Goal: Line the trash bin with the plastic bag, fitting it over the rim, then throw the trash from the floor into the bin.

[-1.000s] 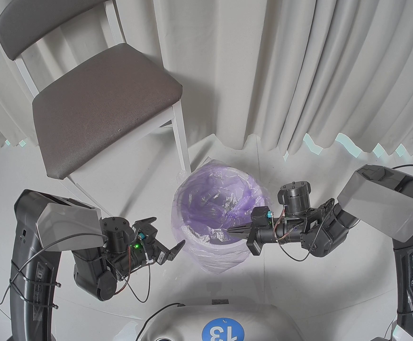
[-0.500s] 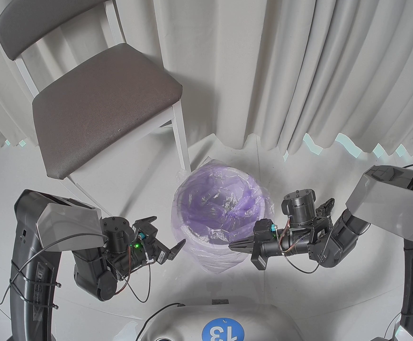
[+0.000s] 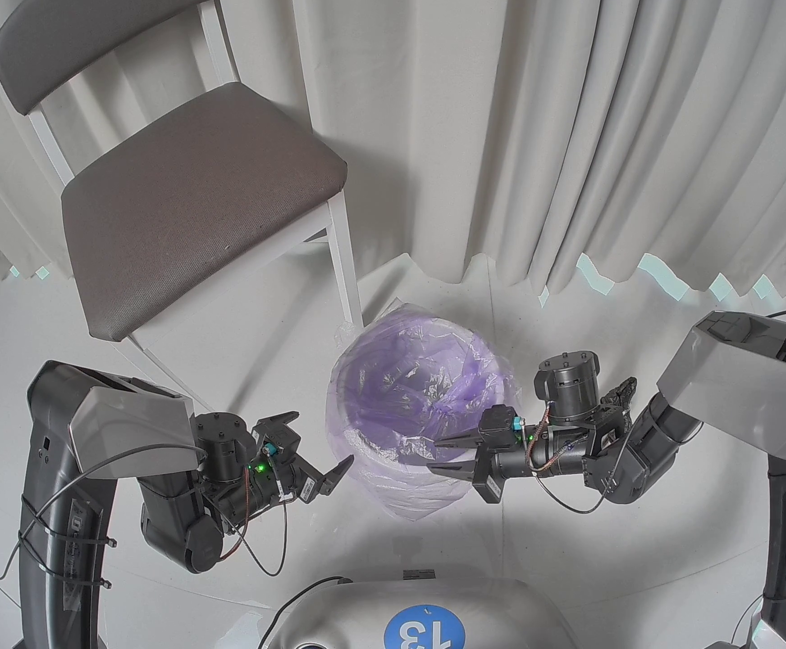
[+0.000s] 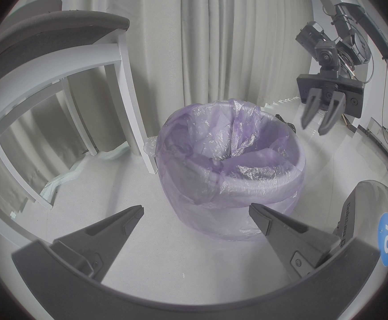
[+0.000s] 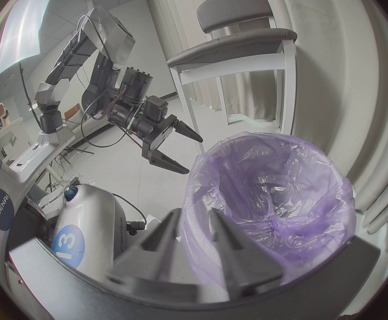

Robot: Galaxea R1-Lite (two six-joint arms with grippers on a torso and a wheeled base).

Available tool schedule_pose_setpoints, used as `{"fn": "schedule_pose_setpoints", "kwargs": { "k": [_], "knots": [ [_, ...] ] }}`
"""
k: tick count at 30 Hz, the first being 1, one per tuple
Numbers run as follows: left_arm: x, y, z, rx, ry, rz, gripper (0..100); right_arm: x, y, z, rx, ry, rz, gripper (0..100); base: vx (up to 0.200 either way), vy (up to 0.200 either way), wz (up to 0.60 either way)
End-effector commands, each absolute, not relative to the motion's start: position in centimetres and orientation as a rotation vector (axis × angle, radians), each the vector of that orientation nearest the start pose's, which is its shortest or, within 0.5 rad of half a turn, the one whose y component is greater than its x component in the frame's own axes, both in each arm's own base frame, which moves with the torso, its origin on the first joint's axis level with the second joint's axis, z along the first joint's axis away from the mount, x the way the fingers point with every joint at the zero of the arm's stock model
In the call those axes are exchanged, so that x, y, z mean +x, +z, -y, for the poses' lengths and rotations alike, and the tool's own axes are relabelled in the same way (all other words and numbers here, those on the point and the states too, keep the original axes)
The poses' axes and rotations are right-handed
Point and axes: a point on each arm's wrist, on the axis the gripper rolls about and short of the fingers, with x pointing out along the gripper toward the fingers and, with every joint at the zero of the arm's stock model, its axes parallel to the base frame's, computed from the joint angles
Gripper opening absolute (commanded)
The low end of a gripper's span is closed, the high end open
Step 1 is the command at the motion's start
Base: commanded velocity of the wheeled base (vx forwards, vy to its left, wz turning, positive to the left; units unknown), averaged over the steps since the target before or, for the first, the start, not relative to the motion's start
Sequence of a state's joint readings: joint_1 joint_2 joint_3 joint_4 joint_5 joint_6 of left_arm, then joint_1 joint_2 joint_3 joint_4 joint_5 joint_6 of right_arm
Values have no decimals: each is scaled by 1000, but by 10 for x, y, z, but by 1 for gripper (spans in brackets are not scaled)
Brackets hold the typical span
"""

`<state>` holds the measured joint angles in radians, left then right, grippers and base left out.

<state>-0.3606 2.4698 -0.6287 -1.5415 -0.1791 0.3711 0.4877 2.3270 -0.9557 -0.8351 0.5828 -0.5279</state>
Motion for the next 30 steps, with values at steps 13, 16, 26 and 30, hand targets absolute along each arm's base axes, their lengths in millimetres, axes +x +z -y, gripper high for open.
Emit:
{"fn": "schedule_pose_setpoints", "kwargs": {
  "k": [13,16,26,30],
  "knots": [
    [334,-34,130,387,-587,-203,100,370,-13,-203,-396,1145,-315,100,0,0,0],
    [334,-34,130,387,-587,-203,100,371,-12,-203,-359,1137,-345,100,0,0,0],
    [334,-35,130,387,-587,-206,100,376,-13,-207,-302,1151,-360,100,0,0,0],
    [334,-34,130,387,-587,-205,100,376,-15,-207,-302,1151,-360,0,0,0,0]
  ]
}}
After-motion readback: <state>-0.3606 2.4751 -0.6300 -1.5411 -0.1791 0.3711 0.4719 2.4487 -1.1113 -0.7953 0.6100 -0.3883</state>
